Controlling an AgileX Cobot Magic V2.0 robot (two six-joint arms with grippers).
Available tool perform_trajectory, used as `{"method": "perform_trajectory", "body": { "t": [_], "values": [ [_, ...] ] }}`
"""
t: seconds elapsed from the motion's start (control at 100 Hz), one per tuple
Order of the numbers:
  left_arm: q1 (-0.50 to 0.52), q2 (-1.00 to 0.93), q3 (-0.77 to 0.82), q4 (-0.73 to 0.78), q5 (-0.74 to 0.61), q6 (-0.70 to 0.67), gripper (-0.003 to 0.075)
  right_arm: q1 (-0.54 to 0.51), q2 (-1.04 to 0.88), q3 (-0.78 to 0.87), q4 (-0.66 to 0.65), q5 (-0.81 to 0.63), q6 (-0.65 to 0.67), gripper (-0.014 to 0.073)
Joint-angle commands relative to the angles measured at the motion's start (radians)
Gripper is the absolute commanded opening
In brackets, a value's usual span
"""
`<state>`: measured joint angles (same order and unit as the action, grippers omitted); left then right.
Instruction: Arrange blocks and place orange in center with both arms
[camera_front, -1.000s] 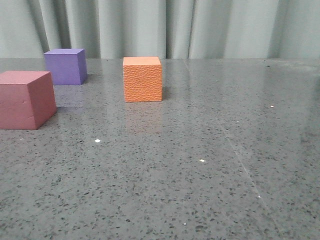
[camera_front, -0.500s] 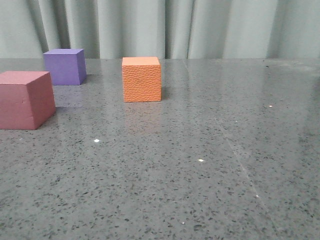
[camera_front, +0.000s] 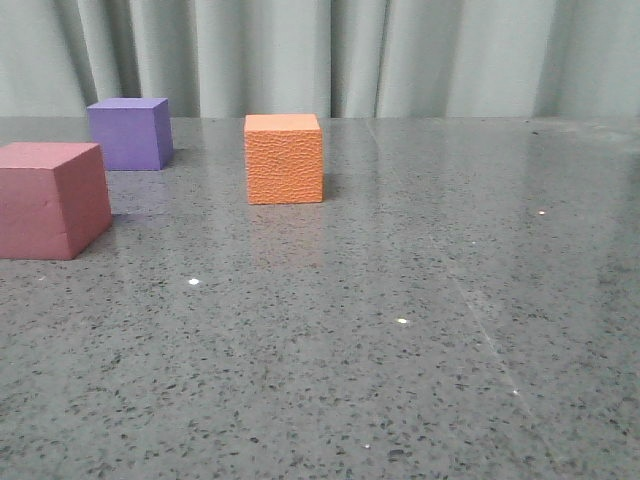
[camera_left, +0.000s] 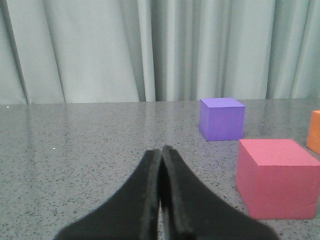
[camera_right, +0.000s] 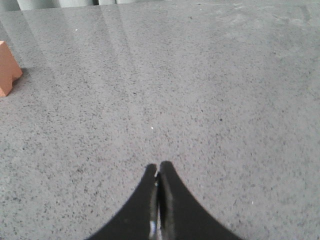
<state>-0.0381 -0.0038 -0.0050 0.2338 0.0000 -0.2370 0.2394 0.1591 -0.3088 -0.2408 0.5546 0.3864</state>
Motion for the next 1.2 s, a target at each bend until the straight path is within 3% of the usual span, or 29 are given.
{"method": "perform_trajectory", "body": {
  "t": [0.0, 0.12, 0.57, 1.19],
  "values": [
    [-0.005, -0.031, 0.055, -0.003, -0.074, -0.002, -0.0019, -0.066, -0.055, 0.036, 0.113, -0.133, -0.141, -0.0068],
    [-0.005, -0.031, 0.055, -0.003, -0.074, -0.002, -0.0019, -0.146, -0.123, 0.114, 0.22, -0.224, -0.266, -0.0068],
    [-0.005, -0.031, 0.055, -0.003, -0.074, -0.002, -0.0019, -0.177, -0.192, 0.324, 0.231, -0.493, -0.264, -0.0068],
    [-0.005, -0.031, 0.055, -0.003, -0.074, -0.002, -0.0019, -0.177, -0.192, 0.323, 0.231, -0.493, -0.264, -0.0068]
  ]
}}
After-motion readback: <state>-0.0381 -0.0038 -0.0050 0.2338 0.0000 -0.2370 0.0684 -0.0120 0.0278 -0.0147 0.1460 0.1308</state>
